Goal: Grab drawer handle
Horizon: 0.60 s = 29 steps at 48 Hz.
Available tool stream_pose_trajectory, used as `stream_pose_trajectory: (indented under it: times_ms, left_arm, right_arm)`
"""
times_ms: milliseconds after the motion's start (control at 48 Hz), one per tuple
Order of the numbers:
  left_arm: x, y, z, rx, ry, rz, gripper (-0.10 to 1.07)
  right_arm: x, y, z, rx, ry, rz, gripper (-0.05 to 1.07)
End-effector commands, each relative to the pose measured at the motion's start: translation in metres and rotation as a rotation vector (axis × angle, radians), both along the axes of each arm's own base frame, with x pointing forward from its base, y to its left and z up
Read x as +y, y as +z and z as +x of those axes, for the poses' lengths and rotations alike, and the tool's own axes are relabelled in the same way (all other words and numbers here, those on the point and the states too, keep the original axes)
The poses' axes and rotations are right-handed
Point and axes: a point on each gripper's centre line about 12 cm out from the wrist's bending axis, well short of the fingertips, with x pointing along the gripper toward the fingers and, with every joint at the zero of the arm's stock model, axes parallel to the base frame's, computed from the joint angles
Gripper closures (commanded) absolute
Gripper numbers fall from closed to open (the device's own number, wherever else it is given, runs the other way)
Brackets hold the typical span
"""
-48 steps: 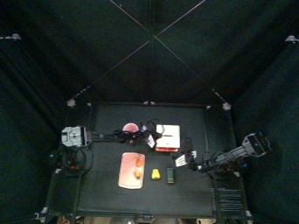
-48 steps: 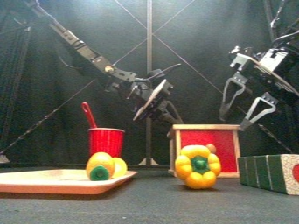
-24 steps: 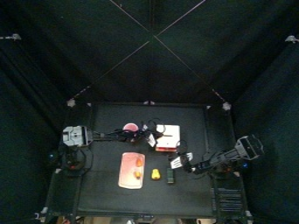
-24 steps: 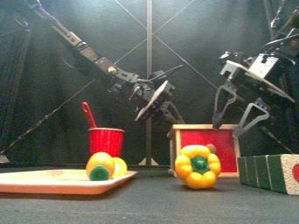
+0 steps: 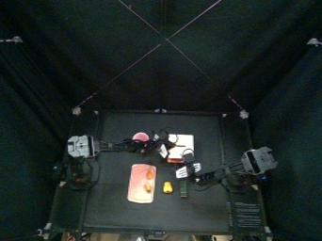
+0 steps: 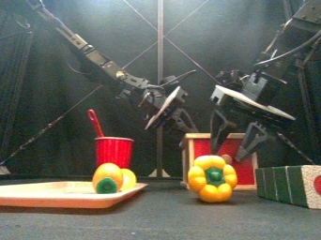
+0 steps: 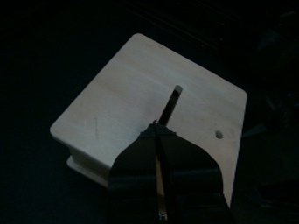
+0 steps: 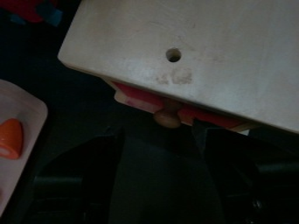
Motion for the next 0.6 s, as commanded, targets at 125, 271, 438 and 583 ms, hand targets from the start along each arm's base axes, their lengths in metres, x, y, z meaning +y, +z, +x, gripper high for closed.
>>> stream_pose_trajectory:
  times_ms: [125, 271, 438, 583]
  left_arm:
    - [0.005, 0.000, -0.001, 0.007, 0.009, -0.006, 0.71]
    - [0.004, 0.000, -0.002, 0.007, 0.007, -0.006, 0.71]
    - [0.004, 0.000, -0.001, 0.006, 0.007, -0.005, 0.71]
    - [0.003, 0.000, 0.000, 0.006, 0.004, -0.005, 0.71]
  right_arm:
    - [-0.002, 0.006, 0.011, -0.025, -0.059, 0.029, 0.14]
    - [-0.002, 0.004, 0.009, 0.010, -0.132, 0.029, 0.23]
    - [-0.005, 0.009, 0.012, 0.013, -0.157, -0.017, 0.27]
    - [-0.005, 0.010, 0.019, 0.010, -0.148, -0.027, 0.27]
